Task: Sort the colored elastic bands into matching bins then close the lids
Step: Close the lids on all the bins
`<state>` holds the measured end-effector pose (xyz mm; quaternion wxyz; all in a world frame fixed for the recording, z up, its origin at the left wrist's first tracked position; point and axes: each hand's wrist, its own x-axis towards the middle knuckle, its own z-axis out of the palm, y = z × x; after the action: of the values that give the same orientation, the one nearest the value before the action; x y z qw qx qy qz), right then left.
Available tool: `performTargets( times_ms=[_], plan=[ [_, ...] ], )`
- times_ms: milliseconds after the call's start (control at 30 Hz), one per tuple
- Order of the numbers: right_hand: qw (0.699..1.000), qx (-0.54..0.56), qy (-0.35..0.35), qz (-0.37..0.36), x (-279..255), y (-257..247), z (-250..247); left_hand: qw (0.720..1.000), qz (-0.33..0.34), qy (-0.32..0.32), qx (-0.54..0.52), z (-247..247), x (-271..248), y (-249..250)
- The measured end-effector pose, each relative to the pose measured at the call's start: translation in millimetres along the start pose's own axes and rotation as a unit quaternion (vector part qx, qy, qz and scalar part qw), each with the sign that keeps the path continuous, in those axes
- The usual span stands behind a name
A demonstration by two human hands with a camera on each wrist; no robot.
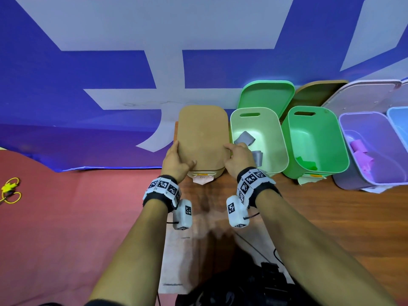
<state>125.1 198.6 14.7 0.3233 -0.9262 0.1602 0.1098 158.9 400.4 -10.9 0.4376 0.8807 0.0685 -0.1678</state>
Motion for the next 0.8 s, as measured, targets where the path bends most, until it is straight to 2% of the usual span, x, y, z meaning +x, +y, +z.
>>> performTargets(
  times_ms=[367, 500, 600, 733, 800],
  plan=[
    [0.999, -0.024, -0.024, 0.016, 6.1, -3.0, 1.8, 1.0, -0.025, 0.008, -0.012, 0.0, -1.6, 5.8],
    [0.999, -0.019, -0.024, 0.015, 9.8, -2.5, -7.8, 0.998, -0.003, 0.017, 0.056, -0.1, 0.7, 24.7],
    [1.0, 0.011, -0.008, 0.018, 16.9, 0.6, -20.3, 0.992, -0.013, 0.027, 0.124, 3.3, 0.2, 46.8],
    [0.999, 0.026, 0.017, 0.029, 26.0, 11.6, -51.0, 0.994, 0.064, 0.0, 0.088, 18.9, 7.5, 79.9],
    [0.998, 0.032, 0.035, 0.034, 32.6, 21.3, -69.7, 0.995, 0.079, -0.017, 0.057, 31.0, 11.9, 100.2]
  ],
)
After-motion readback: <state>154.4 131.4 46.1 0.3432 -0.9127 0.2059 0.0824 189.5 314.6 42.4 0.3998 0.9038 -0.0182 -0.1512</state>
